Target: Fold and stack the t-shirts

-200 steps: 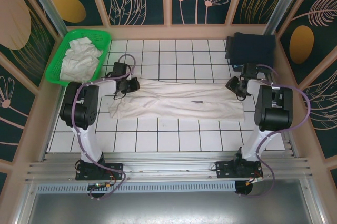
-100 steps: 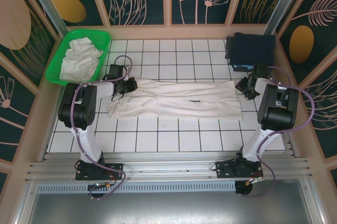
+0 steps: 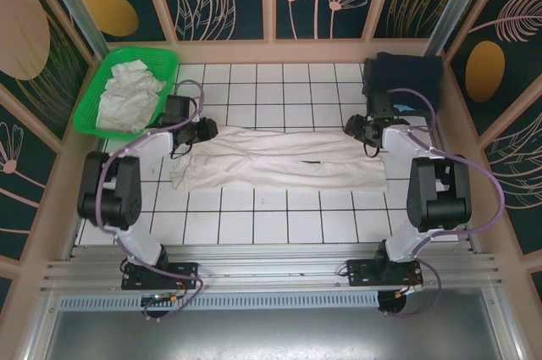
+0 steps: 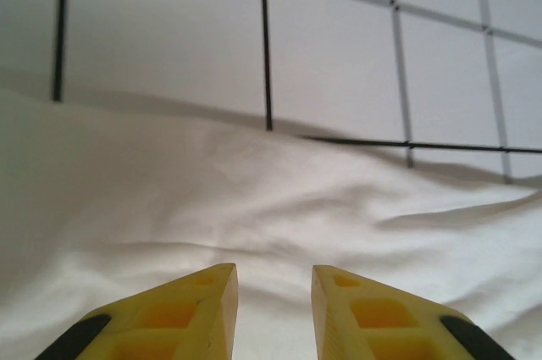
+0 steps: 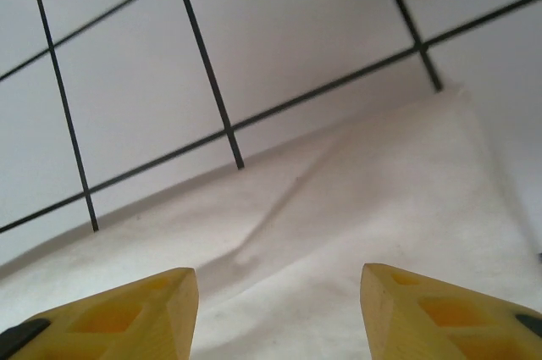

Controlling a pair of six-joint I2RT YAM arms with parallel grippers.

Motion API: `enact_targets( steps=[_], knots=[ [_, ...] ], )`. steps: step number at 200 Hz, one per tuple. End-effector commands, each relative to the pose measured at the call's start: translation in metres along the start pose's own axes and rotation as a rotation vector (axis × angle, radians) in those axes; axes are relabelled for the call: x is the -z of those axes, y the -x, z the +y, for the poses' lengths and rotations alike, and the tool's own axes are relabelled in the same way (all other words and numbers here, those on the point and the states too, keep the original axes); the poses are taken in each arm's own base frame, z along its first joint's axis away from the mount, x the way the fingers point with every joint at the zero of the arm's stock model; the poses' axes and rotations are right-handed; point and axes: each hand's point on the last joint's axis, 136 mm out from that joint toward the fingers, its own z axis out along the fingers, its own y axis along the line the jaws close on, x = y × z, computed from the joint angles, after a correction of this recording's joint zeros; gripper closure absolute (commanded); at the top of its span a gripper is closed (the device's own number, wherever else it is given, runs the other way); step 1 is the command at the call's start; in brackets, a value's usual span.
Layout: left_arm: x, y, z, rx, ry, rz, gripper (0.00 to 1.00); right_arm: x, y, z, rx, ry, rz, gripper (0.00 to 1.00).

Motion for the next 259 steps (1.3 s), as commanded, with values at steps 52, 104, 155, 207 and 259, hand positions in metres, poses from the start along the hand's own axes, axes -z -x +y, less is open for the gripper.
enact_targets(
  steps=[52,104,155,207,259],
  knots=[
    [0.030,-0.094,0.027,0.104,0.102,0.093,0.66,-0.027,-0.025,0.000,-0.037,0.074,0.071,0.46],
    [0.016,-0.098,0.045,0.125,0.178,0.094,0.59,-0.030,-0.028,-0.006,-0.026,0.072,0.075,0.46],
    [-0.001,-0.099,0.057,0.129,0.240,0.134,0.59,-0.034,-0.039,-0.018,-0.050,0.089,0.093,0.46],
    [0.014,-0.083,0.062,0.097,0.311,0.106,0.62,-0.035,-0.038,-0.025,-0.059,0.090,0.094,0.47],
    [0.007,-0.090,0.072,0.083,0.354,0.150,0.61,-0.039,-0.043,-0.030,-0.060,0.091,0.110,0.47]
  ],
)
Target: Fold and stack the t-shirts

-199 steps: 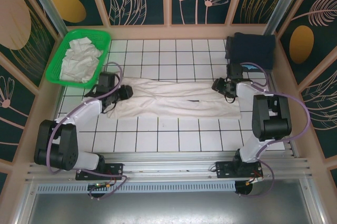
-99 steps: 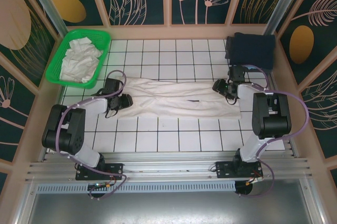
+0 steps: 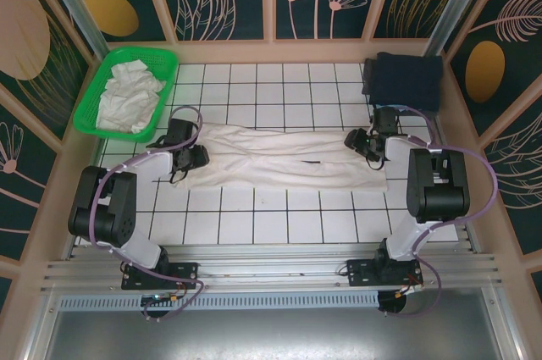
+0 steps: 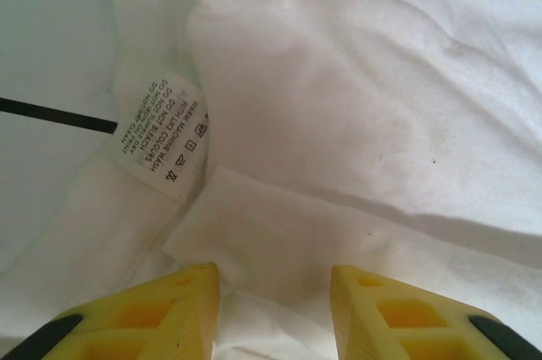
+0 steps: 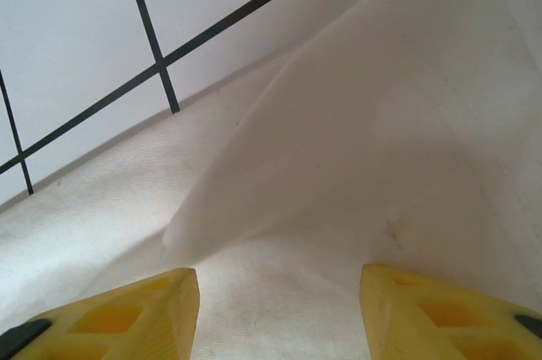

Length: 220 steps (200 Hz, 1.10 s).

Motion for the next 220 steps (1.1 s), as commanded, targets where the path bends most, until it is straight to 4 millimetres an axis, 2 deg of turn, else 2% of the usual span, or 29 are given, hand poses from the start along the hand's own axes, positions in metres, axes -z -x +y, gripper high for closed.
enact_targets(
  steps=[1,32,48,69,92,142,172,189,194,220],
  knots=[
    [-0.004,-0.004,0.009,-0.020,0.052,0.029,0.61,-0.008,-0.009,-0.009,0.011,-0.005,0.024,0.47],
    [-0.004,-0.002,0.009,-0.027,0.050,0.031,0.65,-0.007,-0.010,-0.013,0.000,-0.001,0.024,0.47],
    [-0.001,0.004,0.005,-0.037,0.044,0.023,0.74,-0.007,-0.010,-0.012,0.001,0.003,0.023,0.47],
    [0.004,0.011,-0.001,-0.048,0.024,0.019,0.91,-0.006,-0.009,-0.011,0.001,0.005,0.019,0.47],
    [0.011,0.014,-0.005,-0.057,0.009,0.013,1.00,-0.007,-0.010,-0.013,0.000,0.002,0.020,0.47],
    [0.026,0.019,-0.005,-0.065,0.019,0.002,1.00,-0.006,-0.010,-0.011,0.001,0.008,0.022,0.47],
    [0.061,0.033,-0.018,-0.067,-0.031,-0.053,1.00,0.004,-0.004,-0.007,0.009,0.013,0.000,0.47],
    [0.079,0.031,-0.022,-0.078,-0.042,-0.058,1.00,0.011,-0.001,-0.004,0.016,0.018,-0.017,0.47],
    [0.090,0.041,-0.028,-0.082,-0.053,-0.088,1.00,0.012,0.000,-0.004,0.018,0.017,-0.021,0.47],
    [0.108,0.039,-0.034,-0.097,-0.052,-0.087,1.00,0.015,0.001,-0.005,0.022,0.003,-0.027,0.47]
  ],
)
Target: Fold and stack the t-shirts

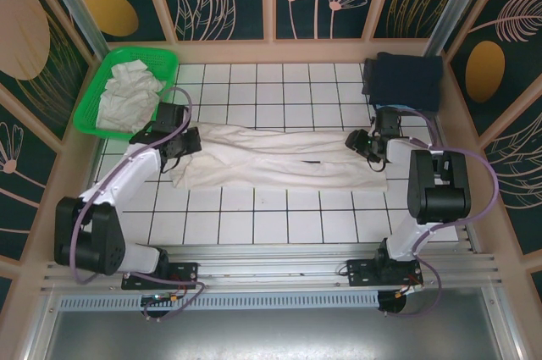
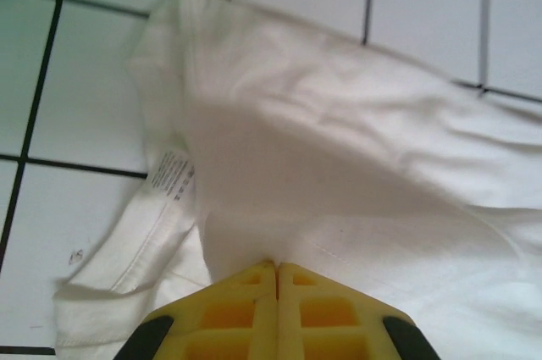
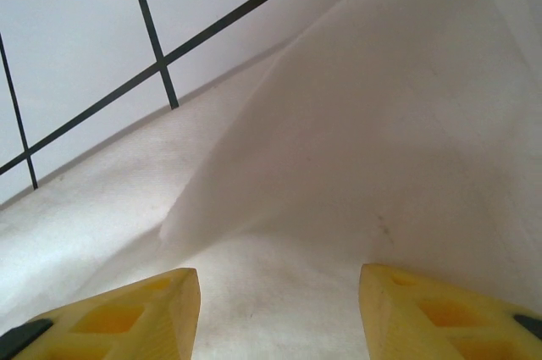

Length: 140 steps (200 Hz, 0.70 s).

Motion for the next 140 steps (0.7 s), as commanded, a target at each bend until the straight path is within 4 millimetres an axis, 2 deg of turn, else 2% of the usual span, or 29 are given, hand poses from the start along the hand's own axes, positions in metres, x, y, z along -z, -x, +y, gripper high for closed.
enact_targets(
  steps=[1,20,55,61,66,80,106,112,117,140],
  knots=[
    [0.020,-0.004,-0.006,-0.025,0.003,0.030,1.00,0.012,0.003,-0.003,0.023,-0.018,-0.017,0.47],
    [0.022,-0.012,-0.007,-0.028,0.012,0.057,1.00,0.011,0.001,-0.004,0.024,-0.020,-0.011,0.47],
    [0.022,-0.039,-0.004,-0.003,0.021,0.108,1.00,0.010,-0.001,-0.007,0.026,-0.029,-0.005,0.47],
    [0.026,-0.037,-0.007,0.005,0.007,0.097,1.00,0.011,-0.001,-0.007,0.027,-0.030,-0.006,0.47],
    [0.024,-0.048,-0.002,0.012,0.014,0.115,1.00,0.011,-0.002,-0.007,0.028,-0.030,-0.004,0.47],
    [0.029,-0.054,0.000,0.028,0.009,0.114,1.00,0.011,-0.001,-0.006,0.029,-0.029,-0.004,0.47],
    [0.045,-0.039,-0.002,0.029,0.012,0.065,1.00,0.010,0.000,-0.005,0.034,-0.022,-0.008,0.47],
    [0.044,-0.041,-0.002,0.027,0.016,0.077,1.00,0.010,0.000,-0.005,0.035,-0.022,-0.006,0.47],
    [0.050,-0.031,-0.007,0.025,0.002,0.056,1.00,0.010,0.000,-0.005,0.035,-0.023,-0.006,0.47],
    [0.059,-0.024,-0.010,0.021,-0.005,0.045,1.00,0.010,-0.003,-0.006,0.034,-0.021,-0.007,0.47]
  ],
)
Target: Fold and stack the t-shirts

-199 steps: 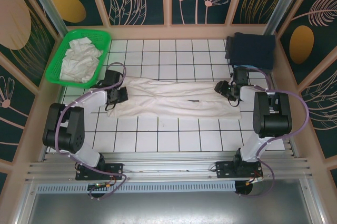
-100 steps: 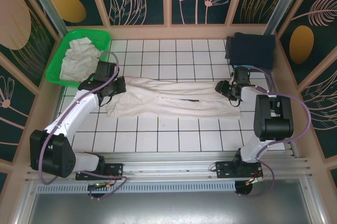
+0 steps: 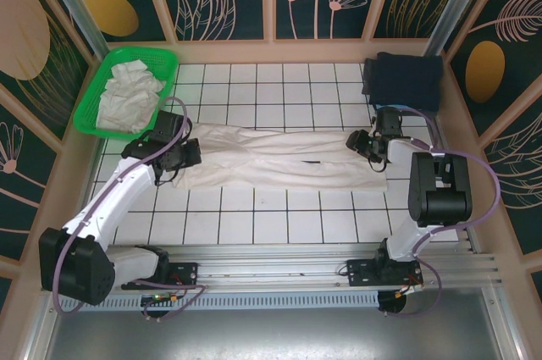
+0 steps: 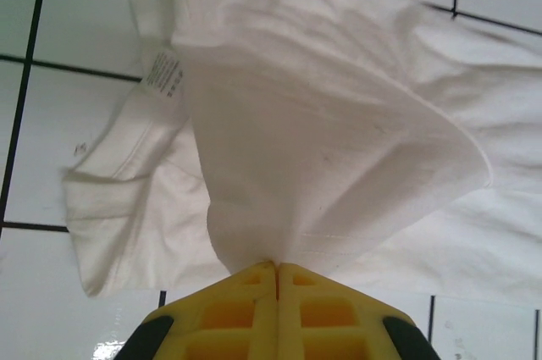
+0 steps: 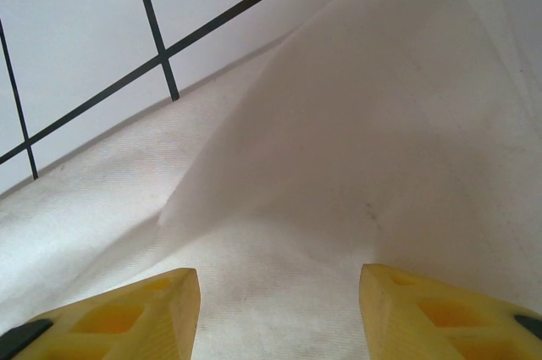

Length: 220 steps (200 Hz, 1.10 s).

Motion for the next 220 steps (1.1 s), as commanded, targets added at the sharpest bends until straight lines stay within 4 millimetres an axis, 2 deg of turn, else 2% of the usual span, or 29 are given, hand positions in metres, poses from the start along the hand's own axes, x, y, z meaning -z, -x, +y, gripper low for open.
enact_targets(
  steps=[1,22,44,49,85,106,109,114,121,141,166,183,197,220],
  knots=[
    [0.017,0.011,-0.004,0.010,-0.002,-0.028,1.00,0.005,-0.002,-0.005,0.015,-0.012,-0.009,0.47],
    [0.024,0.007,-0.003,0.022,-0.007,-0.032,1.00,0.004,-0.003,-0.005,0.016,-0.009,-0.006,0.47],
    [0.022,-0.003,0.000,0.040,-0.018,-0.026,1.00,0.001,-0.003,-0.005,0.017,-0.002,0.000,0.47],
    [0.015,-0.013,0.005,0.043,-0.010,-0.002,1.00,0.001,-0.003,-0.004,0.018,-0.001,0.001,0.47],
    [-0.009,-0.053,0.022,0.083,0.003,0.059,1.00,0.001,-0.001,-0.002,0.027,0.004,0.005,0.47],
    [-0.022,-0.069,0.034,0.100,0.044,0.094,1.00,0.001,-0.001,-0.003,0.028,-0.001,0.005,0.47],
    [-0.023,-0.069,0.034,0.098,0.047,0.099,0.96,0.001,-0.002,-0.003,0.028,0.000,0.007,0.47],
    [-0.024,-0.068,0.033,0.095,0.048,0.102,0.89,0.001,-0.002,-0.002,0.030,0.003,0.005,0.47],
    [-0.026,-0.067,0.034,0.093,0.057,0.104,0.85,0.002,-0.002,-0.001,0.030,0.008,0.005,0.47],
    [-0.027,-0.060,0.043,0.082,0.119,0.086,0.79,0.004,-0.001,0.000,0.032,0.009,0.000,0.47],
    [-0.026,-0.046,0.043,0.058,0.154,0.067,0.75,0.008,0.000,0.001,0.037,0.006,-0.007,0.47],
    [-0.028,-0.031,0.034,0.030,0.135,0.049,0.75,0.009,0.002,-0.002,0.043,-0.012,-0.017,0.47],
    [-0.036,-0.016,0.021,0.009,0.093,0.031,0.75,0.005,0.003,-0.011,0.030,-0.045,-0.011,0.47],
    [-0.062,0.010,-0.009,-0.031,-0.014,0.006,0.75,-0.001,0.003,-0.028,-0.016,-0.078,0.013,0.49]
  ],
)
